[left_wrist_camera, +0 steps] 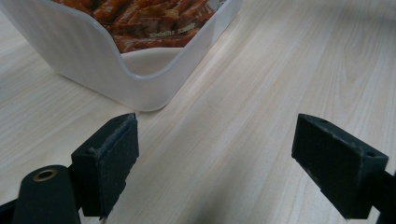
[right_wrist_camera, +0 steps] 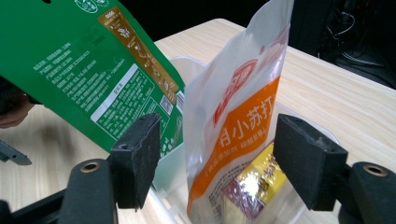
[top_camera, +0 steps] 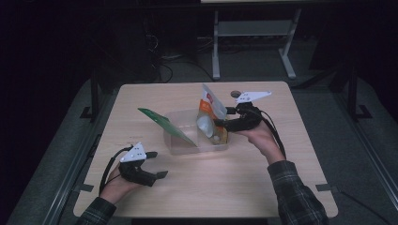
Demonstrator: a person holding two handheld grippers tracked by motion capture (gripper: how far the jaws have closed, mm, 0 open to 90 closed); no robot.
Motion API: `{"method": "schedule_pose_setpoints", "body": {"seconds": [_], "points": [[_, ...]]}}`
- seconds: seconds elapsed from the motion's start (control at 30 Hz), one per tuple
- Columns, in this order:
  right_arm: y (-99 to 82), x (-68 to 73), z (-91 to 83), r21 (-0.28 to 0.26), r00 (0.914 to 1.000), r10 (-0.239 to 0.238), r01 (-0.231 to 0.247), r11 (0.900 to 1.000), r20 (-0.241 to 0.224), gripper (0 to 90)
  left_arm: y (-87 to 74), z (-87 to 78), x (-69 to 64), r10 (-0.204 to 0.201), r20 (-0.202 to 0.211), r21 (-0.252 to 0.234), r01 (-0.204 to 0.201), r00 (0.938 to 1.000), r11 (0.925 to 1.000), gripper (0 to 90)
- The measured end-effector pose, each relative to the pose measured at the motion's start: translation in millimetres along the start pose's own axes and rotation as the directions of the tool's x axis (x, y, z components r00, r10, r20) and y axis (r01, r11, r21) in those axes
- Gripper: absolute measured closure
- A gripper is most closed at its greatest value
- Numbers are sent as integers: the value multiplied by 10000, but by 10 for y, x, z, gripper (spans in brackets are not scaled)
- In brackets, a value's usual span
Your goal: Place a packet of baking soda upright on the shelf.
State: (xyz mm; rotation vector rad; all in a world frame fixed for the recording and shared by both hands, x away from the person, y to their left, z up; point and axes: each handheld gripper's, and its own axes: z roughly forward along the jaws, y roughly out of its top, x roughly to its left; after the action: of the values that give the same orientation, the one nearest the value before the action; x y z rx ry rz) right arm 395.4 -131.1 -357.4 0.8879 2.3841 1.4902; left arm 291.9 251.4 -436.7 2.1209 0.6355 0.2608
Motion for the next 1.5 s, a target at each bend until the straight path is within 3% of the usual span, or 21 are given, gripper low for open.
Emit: {"method": "schedule_pose_setpoints", "body": {"seconds": [0.23, 0.87, 1.07, 1.5], "points": [[-42, 22, -107, 22, 9999, -95, 95, 10000, 124, 300, 0, -3, -3, -16, 14, 1, 16, 10000, 10000, 144], [-372, 79, -422, 27, 9984, -229, 228, 9997, 526, 255, -1, -1, -3, 49, 66, 24, -49, 10000, 10000, 144], [-537, 122, -538, -81, 9970, -240, 247, 9997, 736, 242, -4, -4, -12, 30, 114, 63, -31, 9999, 10000, 144], [-939, 251, -639, 416, 9967, -280, 249, 9988, 765, 200, -31, -20, -30, 28, 191, 260, -33, 9998, 9997, 145]]}}
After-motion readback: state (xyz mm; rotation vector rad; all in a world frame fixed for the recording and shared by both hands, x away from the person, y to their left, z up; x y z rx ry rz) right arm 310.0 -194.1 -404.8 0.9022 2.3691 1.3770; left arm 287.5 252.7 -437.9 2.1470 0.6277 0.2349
